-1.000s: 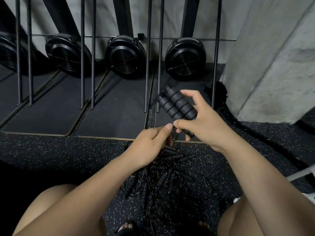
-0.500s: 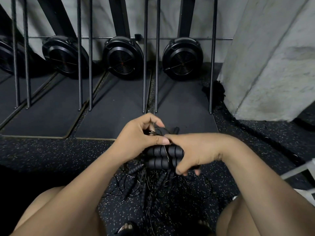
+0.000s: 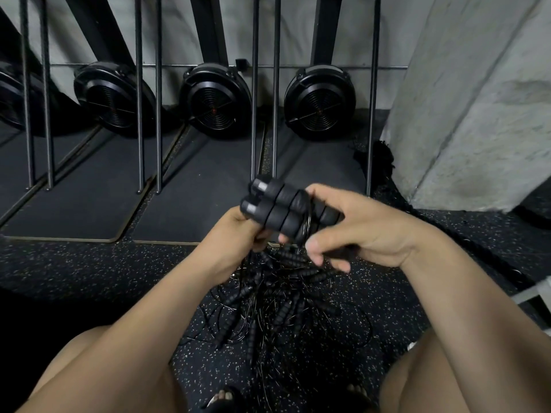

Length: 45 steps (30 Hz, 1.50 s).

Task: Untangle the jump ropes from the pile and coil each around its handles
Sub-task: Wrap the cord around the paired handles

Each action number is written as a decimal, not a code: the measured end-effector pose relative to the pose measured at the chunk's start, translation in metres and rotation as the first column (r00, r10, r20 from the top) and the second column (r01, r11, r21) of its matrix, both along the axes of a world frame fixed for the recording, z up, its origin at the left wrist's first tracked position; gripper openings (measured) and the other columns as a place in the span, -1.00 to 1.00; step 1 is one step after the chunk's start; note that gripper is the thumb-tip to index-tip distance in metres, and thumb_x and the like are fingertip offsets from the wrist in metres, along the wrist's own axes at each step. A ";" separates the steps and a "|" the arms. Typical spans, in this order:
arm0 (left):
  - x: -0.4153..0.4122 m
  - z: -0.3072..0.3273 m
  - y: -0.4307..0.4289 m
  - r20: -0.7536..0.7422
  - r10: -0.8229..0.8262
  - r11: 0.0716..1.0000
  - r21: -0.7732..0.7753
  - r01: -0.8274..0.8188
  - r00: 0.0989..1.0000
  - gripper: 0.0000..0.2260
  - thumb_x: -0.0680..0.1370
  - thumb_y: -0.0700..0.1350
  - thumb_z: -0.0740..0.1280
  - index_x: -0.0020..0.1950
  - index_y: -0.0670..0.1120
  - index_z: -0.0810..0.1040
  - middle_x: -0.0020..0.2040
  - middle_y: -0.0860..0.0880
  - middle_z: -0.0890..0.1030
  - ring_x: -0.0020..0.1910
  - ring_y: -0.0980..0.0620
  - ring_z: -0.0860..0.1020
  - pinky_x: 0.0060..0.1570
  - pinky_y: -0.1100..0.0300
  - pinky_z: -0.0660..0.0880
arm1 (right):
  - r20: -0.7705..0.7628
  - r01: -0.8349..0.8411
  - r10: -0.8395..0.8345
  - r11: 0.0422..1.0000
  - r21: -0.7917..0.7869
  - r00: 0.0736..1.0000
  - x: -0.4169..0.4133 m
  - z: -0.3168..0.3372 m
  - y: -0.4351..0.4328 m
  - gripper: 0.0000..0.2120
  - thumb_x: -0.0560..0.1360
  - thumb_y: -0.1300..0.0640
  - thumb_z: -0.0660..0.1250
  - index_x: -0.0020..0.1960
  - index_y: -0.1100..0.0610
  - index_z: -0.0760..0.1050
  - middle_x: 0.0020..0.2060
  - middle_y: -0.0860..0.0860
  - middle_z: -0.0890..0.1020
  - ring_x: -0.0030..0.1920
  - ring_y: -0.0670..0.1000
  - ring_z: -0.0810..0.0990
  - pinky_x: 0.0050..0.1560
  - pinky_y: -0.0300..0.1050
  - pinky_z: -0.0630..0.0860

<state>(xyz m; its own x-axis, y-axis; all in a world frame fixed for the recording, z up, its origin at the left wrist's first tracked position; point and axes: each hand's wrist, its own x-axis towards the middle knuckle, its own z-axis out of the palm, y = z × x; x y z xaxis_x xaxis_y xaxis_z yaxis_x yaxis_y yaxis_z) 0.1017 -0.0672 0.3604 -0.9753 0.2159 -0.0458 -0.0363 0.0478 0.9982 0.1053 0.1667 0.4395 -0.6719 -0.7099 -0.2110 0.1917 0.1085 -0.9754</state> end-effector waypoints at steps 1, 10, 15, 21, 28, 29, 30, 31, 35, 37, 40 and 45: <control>0.001 0.000 0.003 0.014 0.020 1.000 0.004 -0.020 1.000 -0.65 0.77 -0.10 0.21 -0.13 -0.26 0.52 -0.36 -0.19 0.25 -0.36 -0.05 0.18 -0.29 0.00 0.10 | 0.009 0.093 -0.092 0.995 -0.025 0.996 -0.002 0.000 0.000 -0.53 0.52 0.50 0.41 0.34 0.23 0.37 0.11 0.34 0.70 -0.25 0.08 0.63 -0.52 -0.18 0.44; 0.013 0.000 0.005 -0.144 -0.046 0.882 -0.471 -0.027 0.989 -0.71 0.68 0.11 0.37 -0.09 -0.06 0.66 -0.48 0.15 0.37 -0.48 0.19 0.30 -0.40 0.24 0.24 | -0.279 0.516 -0.440 0.790 0.332 0.854 -0.026 -0.027 0.000 -0.45 0.45 0.36 0.53 0.27 0.02 0.36 0.04 0.19 0.72 -0.13 0.22 0.79 -0.36 -0.03 0.59; 0.012 0.003 0.001 -0.187 -0.003 0.901 -0.427 -0.078 0.982 -0.74 0.57 0.09 0.53 -0.21 -0.05 0.67 -0.47 0.16 0.45 -0.46 0.19 0.33 -0.38 0.31 0.29 | -0.257 0.285 -0.158 0.750 0.597 0.954 -0.021 -0.036 0.000 -0.47 0.43 0.35 0.52 0.23 0.02 0.35 -0.01 0.19 0.73 -0.20 0.12 0.79 -0.36 -0.06 0.62; 0.010 0.006 -0.006 -0.187 -0.005 0.962 -0.270 -0.047 0.982 -0.83 0.46 0.00 0.63 -0.16 -0.07 0.72 -0.34 0.02 0.60 -0.34 0.15 0.46 -0.25 0.28 0.38 | -0.075 -0.117 0.217 0.752 0.649 0.973 -0.012 -0.032 0.001 -0.44 0.43 0.37 0.56 0.24 -0.01 0.37 -0.14 0.12 0.73 -0.19 0.09 0.77 -0.42 -0.10 0.59; 0.008 0.011 -0.009 -0.051 -0.046 0.984 0.173 0.054 0.998 -0.79 0.60 -0.05 0.48 -0.19 -0.07 0.58 -0.31 0.04 0.50 -0.37 0.14 0.42 -0.33 0.30 0.39 | 0.006 -0.297 0.300 0.938 0.181 0.954 -0.002 -0.005 0.008 -0.49 0.51 0.52 0.47 0.31 0.22 0.33 0.00 0.21 0.75 -0.25 0.08 0.69 -0.49 -0.15 0.49; 0.008 0.012 -0.008 -0.027 -0.051 0.975 0.216 0.056 0.998 -0.78 0.63 -0.07 0.43 -0.20 -0.04 0.58 -0.30 0.06 0.52 -0.36 0.15 0.45 -0.31 0.28 0.43 | -0.005 -0.277 0.280 0.954 0.118 0.960 -0.003 -0.005 0.008 -0.49 0.50 0.52 0.46 0.31 0.23 0.33 0.06 0.27 0.73 -0.25 0.07 0.68 -0.50 -0.16 0.48; 0.008 0.013 -0.006 -0.020 -0.055 0.973 0.221 0.059 0.998 -0.76 0.66 -0.10 0.37 -0.21 -0.01 0.60 -0.28 0.07 0.54 -0.34 0.15 0.49 -0.27 0.25 0.47 | -0.012 -0.257 0.258 0.965 0.056 0.966 -0.003 -0.005 0.008 -0.49 0.50 0.52 0.45 0.32 0.24 0.33 0.13 0.33 0.70 -0.24 0.09 0.68 -0.51 -0.17 0.48; 0.009 0.014 -0.003 -0.026 -0.052 0.981 0.185 0.056 0.998 -0.73 0.68 -0.15 0.31 -0.21 -0.02 0.63 -0.27 0.05 0.58 -0.31 0.13 0.54 -0.21 0.23 0.51 | -0.015 -0.231 0.231 0.973 -0.006 0.973 -0.004 -0.006 0.007 -0.50 0.49 0.51 0.44 0.33 0.25 0.34 0.18 0.39 0.66 -0.23 0.10 0.67 -0.51 -0.18 0.48; 0.007 0.006 0.004 0.016 -0.011 0.995 0.102 0.009 1.000 -0.60 0.77 -0.15 0.16 -0.20 -0.16 0.60 -0.38 -0.03 0.44 -0.37 0.03 0.35 -0.25 0.13 0.31 | 0.007 0.003 -0.002 0.986 -0.169 1.000 -0.008 -0.009 0.003 -0.47 0.49 0.43 0.43 0.39 0.24 0.35 0.24 0.54 0.54 -0.21 0.11 0.64 -0.50 -0.19 0.46; 0.006 0.003 0.006 0.015 -0.008 0.999 0.039 0.008 1.000 -0.60 0.79 0.01 0.16 -0.07 -0.12 0.67 -0.36 -0.07 0.33 -0.38 -0.01 0.26 -0.31 0.16 0.26 | 0.010 0.180 -0.182 0.965 -0.193 0.983 -0.012 -0.010 0.001 -0.41 0.50 0.39 0.46 0.46 0.22 0.34 0.24 0.44 0.62 -0.18 0.09 0.64 -0.47 -0.17 0.45; 0.010 0.002 0.007 -0.024 -0.037 0.993 -0.116 0.034 0.999 -0.60 0.76 0.09 0.19 0.03 -0.17 0.67 -0.36 -0.09 0.30 -0.34 -0.08 0.24 -0.28 0.06 0.25 | -0.014 0.432 -0.438 0.892 -0.136 0.899 -0.021 -0.014 0.000 -0.45 0.52 0.37 0.48 0.43 0.19 0.36 0.21 0.25 0.72 -0.16 0.08 0.68 -0.42 -0.11 0.46; 0.012 -0.002 0.004 -0.025 -0.072 0.979 -0.195 0.066 0.997 -0.75 0.71 0.03 0.35 0.01 -0.13 0.66 -0.39 -0.06 0.26 -0.42 -0.03 0.21 -0.35 0.12 0.14 | -0.290 0.550 -0.481 0.800 0.240 0.827 -0.031 -0.030 0.010 -0.50 0.45 0.38 0.56 0.24 0.05 0.42 -0.01 0.16 0.76 -0.13 0.20 0.79 -0.33 0.00 0.61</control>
<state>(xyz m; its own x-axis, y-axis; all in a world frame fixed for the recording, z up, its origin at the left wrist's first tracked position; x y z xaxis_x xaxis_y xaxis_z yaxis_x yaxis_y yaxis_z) 0.1139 -0.0629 0.3585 -0.9601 0.2724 -0.0630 0.0051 0.2422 0.9702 0.0740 0.1767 0.4099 -0.9706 -0.1693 -0.1709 0.1043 0.3442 -0.9331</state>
